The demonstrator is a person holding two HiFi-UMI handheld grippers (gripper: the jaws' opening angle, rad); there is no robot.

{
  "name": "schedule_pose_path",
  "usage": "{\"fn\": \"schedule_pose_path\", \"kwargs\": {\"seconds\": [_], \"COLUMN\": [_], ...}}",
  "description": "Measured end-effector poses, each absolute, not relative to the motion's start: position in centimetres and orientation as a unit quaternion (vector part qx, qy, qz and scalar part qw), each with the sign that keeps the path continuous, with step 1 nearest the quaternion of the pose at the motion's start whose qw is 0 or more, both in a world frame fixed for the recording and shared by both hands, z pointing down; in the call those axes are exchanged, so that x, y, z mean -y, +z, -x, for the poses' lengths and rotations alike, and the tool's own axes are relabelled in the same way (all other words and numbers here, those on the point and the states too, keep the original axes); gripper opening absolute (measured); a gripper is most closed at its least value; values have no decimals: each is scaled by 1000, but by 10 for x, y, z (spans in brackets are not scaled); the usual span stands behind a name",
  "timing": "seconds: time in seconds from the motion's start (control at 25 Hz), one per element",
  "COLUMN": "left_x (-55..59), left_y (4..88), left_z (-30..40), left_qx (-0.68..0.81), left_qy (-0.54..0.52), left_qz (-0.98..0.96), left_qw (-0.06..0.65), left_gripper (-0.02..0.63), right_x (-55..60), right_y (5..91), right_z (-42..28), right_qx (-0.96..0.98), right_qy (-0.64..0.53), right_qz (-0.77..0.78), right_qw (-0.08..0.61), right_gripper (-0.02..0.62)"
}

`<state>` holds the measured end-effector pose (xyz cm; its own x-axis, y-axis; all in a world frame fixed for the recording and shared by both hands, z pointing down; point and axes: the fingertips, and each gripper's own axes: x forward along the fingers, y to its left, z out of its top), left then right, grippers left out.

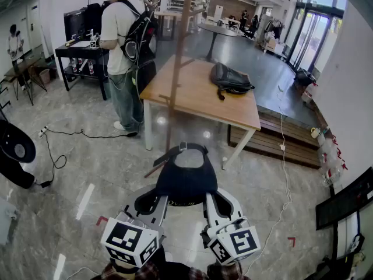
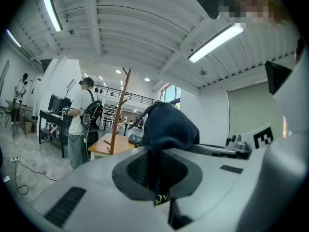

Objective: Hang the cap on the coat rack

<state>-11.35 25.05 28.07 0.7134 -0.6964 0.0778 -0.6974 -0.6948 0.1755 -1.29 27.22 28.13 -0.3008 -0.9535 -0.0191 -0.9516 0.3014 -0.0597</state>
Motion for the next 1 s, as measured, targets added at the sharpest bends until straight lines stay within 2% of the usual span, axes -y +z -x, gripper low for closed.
{"fn": "schedule_pose_path", "kwargs": {"seconds": [0.72, 1.0], "left_x": [-57, -4], "left_y": [272, 283], "left_z": [60, 71], "left_qx": [354, 344], "left_qy": [-8, -5], "left_qz": [-932, -935], "left_qw": [81, 89], "left_gripper": [18, 18], "right_x": [-83, -33], "right_y": [272, 283], "right_z": [-40, -29], "right_qx": [-791, -784], "right_qy": [0, -6], "right_qz": [611, 620], "right_qw": [35, 30], "right_gripper": [18, 18]}}
